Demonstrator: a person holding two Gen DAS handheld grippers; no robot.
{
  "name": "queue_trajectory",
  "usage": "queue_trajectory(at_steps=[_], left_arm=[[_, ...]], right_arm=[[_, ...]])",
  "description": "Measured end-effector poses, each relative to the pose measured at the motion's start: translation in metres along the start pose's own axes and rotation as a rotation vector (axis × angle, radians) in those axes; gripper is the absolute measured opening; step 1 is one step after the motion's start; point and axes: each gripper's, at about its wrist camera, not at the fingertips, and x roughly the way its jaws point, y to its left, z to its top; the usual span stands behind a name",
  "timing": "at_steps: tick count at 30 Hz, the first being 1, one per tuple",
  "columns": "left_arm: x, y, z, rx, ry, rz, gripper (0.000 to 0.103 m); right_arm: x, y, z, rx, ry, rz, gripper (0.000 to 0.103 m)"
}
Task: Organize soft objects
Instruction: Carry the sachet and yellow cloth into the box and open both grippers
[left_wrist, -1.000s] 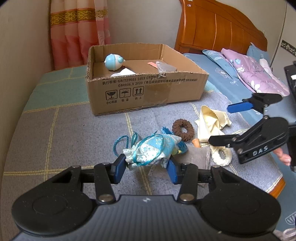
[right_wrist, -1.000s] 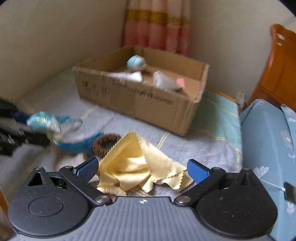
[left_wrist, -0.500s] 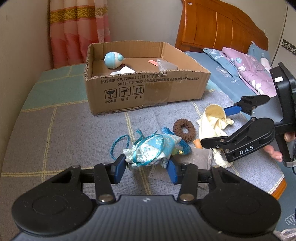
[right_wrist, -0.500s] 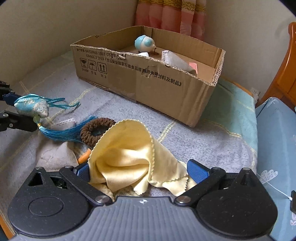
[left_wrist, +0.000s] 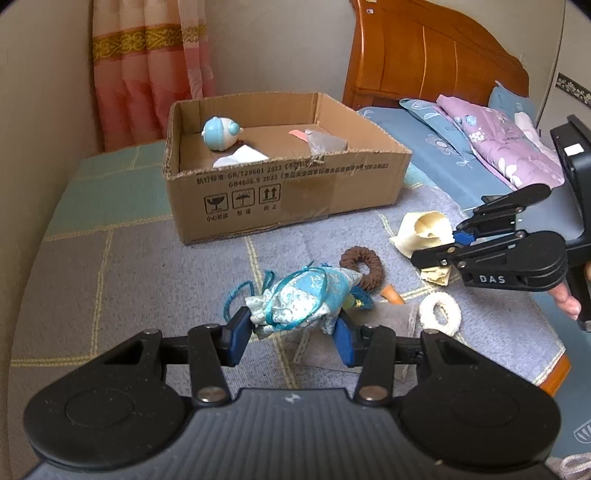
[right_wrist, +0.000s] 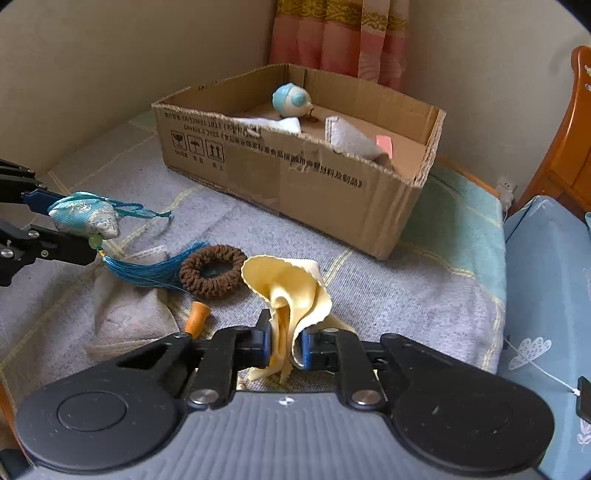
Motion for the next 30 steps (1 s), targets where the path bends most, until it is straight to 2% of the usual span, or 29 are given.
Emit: queue_trajectory(at_steps=[6, 13, 24, 30], left_arm=[[-0.011, -0.001, 0.009, 0.031, -0.021, 0.010, 0.046], [-0.024, -0.004, 0.032, 0.088, -0.083, 0.031, 0.046], [-0.027, -0.011, 0.121, 0.212, -0.245, 0.063, 0.046], [0.018, -0.014, 0.170, 0.241, -0.239, 0.105, 0.046]], right_arm=[[-0.026, 0.005, 0.008, -0.024, -0.046, -0.015, 0.017], [-0.060, 0.003, 0.023, -0.027, -0.128, -0.024, 0.017], [-0.075, -0.010, 0.050, 0.010, -0.227, -0.047, 0.017], [-0.077, -0.017, 0.058, 0.029, -0.246, -0.051, 0.017]])
